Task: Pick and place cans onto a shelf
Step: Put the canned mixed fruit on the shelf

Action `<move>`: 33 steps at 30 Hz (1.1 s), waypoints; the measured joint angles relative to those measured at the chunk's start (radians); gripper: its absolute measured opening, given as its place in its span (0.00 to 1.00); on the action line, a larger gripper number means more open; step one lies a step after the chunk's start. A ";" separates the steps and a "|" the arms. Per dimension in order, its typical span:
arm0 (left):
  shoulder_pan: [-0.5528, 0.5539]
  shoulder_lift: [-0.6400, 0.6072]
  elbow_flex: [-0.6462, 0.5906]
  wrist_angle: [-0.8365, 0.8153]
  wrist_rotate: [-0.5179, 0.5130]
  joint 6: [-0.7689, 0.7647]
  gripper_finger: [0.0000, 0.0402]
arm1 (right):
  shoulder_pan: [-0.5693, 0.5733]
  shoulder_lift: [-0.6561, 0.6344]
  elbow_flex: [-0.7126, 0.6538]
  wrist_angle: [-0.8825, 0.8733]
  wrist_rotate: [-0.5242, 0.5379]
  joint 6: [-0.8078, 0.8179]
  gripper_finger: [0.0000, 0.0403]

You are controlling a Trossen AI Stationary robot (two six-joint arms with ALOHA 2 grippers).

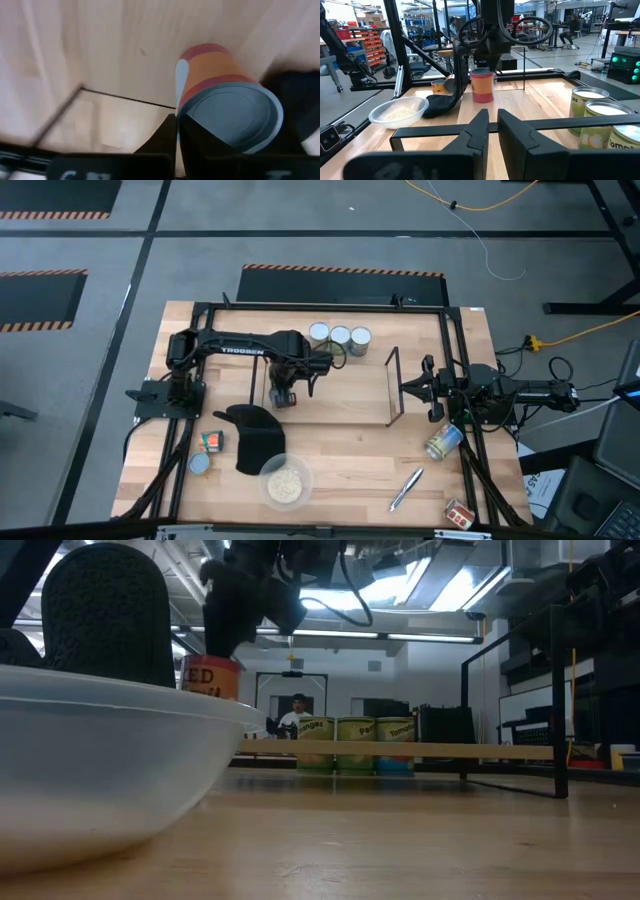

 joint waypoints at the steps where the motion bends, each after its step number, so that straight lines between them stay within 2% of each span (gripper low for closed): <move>1: -0.003 0.000 0.000 0.000 0.006 -0.041 0.01 | 0.000 0.000 0.000 0.000 0.000 0.000 0.11; 8: -0.018 0.000 0.000 0.000 0.010 -0.250 0.02 | 0.000 0.000 0.000 0.000 0.000 0.000 0.11; 22: -0.019 0.000 0.000 -0.039 0.014 -0.563 0.02 | 0.000 0.000 0.000 0.000 0.000 0.000 0.11; 33: -0.019 0.000 0.000 -0.038 0.013 -0.583 0.02 | 0.000 0.000 0.000 0.000 0.000 0.000 0.11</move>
